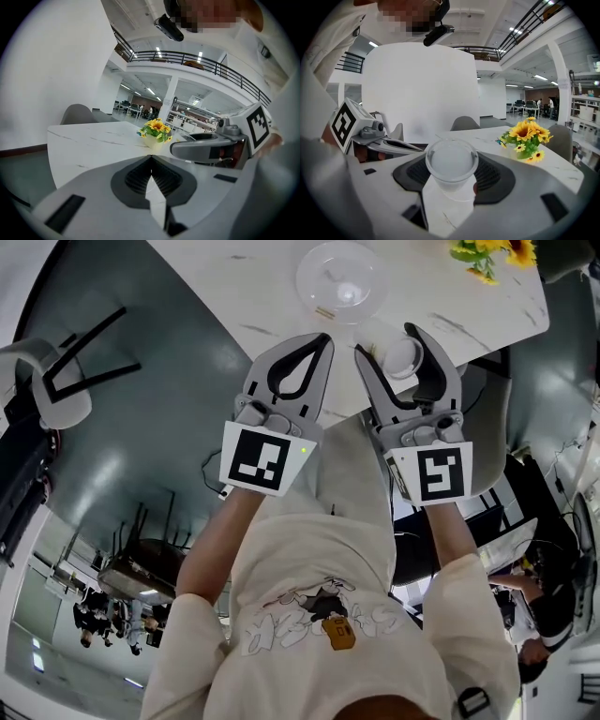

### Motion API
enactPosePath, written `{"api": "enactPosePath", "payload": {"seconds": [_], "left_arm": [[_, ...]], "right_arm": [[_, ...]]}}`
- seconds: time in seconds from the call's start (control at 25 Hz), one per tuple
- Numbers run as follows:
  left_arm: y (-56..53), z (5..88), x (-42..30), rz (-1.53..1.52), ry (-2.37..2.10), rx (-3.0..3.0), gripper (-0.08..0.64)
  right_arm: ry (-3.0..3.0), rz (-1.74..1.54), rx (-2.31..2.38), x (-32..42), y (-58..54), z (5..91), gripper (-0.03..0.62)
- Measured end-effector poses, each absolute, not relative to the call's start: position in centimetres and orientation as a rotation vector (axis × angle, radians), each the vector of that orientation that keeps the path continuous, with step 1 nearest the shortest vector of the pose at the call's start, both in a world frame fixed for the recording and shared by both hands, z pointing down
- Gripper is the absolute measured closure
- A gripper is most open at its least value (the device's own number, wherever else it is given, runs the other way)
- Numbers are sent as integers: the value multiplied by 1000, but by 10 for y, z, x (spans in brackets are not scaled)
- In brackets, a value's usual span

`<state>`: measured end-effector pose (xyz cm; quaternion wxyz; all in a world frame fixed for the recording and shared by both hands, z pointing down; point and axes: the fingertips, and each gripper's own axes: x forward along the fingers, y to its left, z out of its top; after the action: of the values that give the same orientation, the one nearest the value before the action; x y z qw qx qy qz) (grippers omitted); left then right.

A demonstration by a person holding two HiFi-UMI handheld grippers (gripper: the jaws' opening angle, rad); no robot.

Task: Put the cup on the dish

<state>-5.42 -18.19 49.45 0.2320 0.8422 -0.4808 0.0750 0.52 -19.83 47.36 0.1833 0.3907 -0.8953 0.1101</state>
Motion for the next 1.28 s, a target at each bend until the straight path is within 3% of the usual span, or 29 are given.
{"api": "enactPosePath", "payload": {"seconds": [0.4,1.28], "left_arm": [[-191,529,-50,402,-1284,2420,557],[-216,563,-49,396,-1303,2371,558]], "right_arm": [[-2476,361,1129,1,-218,514,322],[-2350,298,1069,-9,-257,582,321]]}}
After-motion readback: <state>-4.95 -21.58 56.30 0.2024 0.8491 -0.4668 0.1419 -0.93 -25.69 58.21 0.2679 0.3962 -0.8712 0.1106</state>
